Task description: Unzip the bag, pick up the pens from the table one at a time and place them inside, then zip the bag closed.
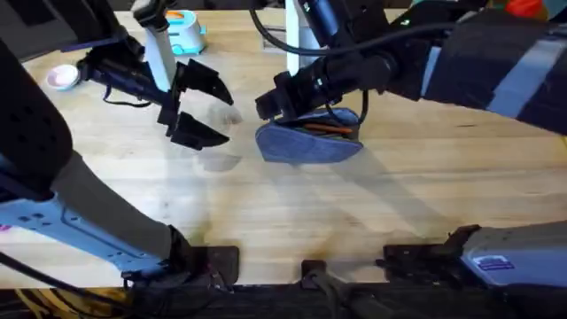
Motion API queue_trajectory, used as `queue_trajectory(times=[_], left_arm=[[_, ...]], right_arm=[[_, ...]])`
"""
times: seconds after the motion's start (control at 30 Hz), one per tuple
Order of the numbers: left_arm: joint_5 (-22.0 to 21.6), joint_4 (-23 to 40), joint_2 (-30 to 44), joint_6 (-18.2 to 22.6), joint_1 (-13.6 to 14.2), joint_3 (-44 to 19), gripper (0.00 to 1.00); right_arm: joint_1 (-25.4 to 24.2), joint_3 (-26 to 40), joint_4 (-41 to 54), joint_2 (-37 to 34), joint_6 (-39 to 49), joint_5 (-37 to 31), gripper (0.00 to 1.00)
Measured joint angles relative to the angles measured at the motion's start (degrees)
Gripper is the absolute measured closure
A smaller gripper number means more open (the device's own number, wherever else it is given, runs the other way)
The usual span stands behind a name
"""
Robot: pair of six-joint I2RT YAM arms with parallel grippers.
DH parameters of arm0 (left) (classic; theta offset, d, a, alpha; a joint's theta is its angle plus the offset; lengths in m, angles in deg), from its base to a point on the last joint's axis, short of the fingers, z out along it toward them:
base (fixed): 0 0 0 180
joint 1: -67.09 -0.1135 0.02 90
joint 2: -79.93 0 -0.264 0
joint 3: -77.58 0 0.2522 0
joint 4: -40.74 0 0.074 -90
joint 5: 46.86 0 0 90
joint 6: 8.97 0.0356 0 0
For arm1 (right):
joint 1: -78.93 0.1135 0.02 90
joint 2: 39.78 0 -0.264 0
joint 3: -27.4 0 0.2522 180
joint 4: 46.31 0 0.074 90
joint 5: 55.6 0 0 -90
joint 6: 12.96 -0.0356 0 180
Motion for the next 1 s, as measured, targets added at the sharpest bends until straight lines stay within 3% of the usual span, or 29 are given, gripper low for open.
queue_trajectory(times=[0.23,0.27,0.4,0.47,0.67,0.83,0.87,0.9,0.93,1.0], left_arm=[[1.0,-2.4,0.0,0.0,5.9,0.8,0.031],[2.1,-4.2,0.0,-0.4,8.0,0.8,0.039],[3.5,-5.3,0.2,-1.6,10.1,0.8,0.038],[5.5,-5.6,3.0,-2.2,12.4,0.8,0.009],[9.6,-5.9,8.6,-2.5,15.0,0.9,0.008],[11.4,-6.1,8.9,-2.7,15.4,0.9,0.005],[11.8,-6.1,8.8,-3.1,15.4,0.9,0.313],[12.1,-6.1,8.8,-3.1,15.4,0.9,0.776],[12.4,-6.1,8.9,-3.1,15.4,0.9,0.906],[12.6,-6.5,8.8,-3.0,15.4,0.9,0.951]], right_arm=[[-0.3,0.0,0.0,0.0,0.0,0.0,0.969],[-0.6,0.0,0.0,0.0,0.0,0.0,0.969],[-0.7,0.0,0.0,0.0,0.0,0.0,0.969],[-0.7,0.0,0.0,0.0,0.0,0.0,0.969],[-0.7,0.0,0.0,0.0,0.0,0.0,0.970],[-0.7,0.0,0.0,0.0,0.0,0.0,0.971],[-0.7,0.0,0.0,0.0,0.0,0.0,0.971],[-0.7,0.0,0.0,0.0,0.0,0.0,0.971],[-0.7,0.0,0.0,0.0,0.1,-0.3,0.971],[-0.9,0.0,0.0,0.0,0.2,-0.7,0.971]])
